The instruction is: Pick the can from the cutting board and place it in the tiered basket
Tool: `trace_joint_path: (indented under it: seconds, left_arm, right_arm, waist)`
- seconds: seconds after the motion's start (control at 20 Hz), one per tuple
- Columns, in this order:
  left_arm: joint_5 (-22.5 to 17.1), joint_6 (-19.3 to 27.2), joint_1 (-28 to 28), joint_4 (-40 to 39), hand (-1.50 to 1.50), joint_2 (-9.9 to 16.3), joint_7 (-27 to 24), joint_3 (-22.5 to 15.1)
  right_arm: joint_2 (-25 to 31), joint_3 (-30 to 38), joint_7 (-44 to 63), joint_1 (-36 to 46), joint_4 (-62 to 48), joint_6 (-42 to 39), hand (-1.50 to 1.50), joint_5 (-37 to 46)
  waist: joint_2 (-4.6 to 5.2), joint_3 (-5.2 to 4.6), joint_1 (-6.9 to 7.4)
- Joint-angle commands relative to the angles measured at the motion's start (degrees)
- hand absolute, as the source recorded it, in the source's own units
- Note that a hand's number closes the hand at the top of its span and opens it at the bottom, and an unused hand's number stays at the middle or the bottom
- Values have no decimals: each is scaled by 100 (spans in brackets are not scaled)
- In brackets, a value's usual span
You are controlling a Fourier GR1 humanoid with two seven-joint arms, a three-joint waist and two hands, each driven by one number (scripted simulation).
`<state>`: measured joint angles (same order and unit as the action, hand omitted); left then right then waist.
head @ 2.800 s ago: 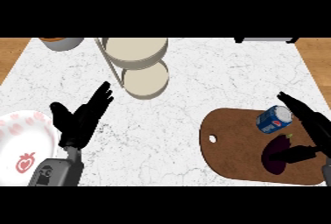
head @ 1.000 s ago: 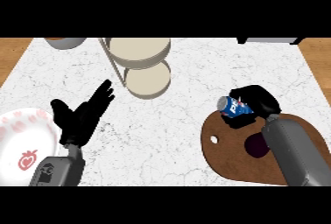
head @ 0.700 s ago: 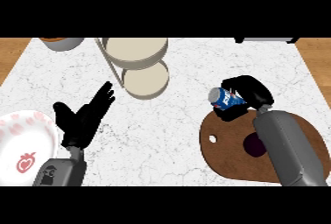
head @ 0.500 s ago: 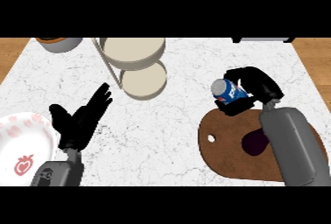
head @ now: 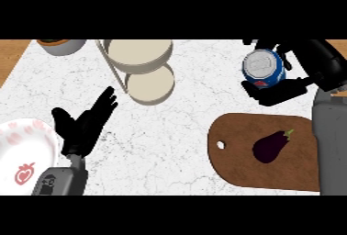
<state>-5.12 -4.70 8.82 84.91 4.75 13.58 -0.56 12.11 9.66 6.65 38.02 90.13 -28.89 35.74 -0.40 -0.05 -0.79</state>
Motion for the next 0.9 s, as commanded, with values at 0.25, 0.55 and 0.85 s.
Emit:
trace_joint_path:
  seconds: [0.25, 0.55, 0.85]
  left_arm:
    - [45, 43, 101, 258, 0, -99, 268, -126]
    - [-2, -76, -74, 301, 0, -98, 208, -156]
    - [150, -64, -127, 111, 0, -172, -66, -246]
  right_arm:
    - [16, 48, 1370, 1496, 386, -327, 150, -377]
    - [-326, -362, 1771, 2926, -1120, 94, 150, 83]
    - [-866, -346, 1781, 3352, -2311, 896, 150, 239]
  waist:
    - [29, 2, 103]
    - [49, -1, 202]
    - [60, -1, 194]
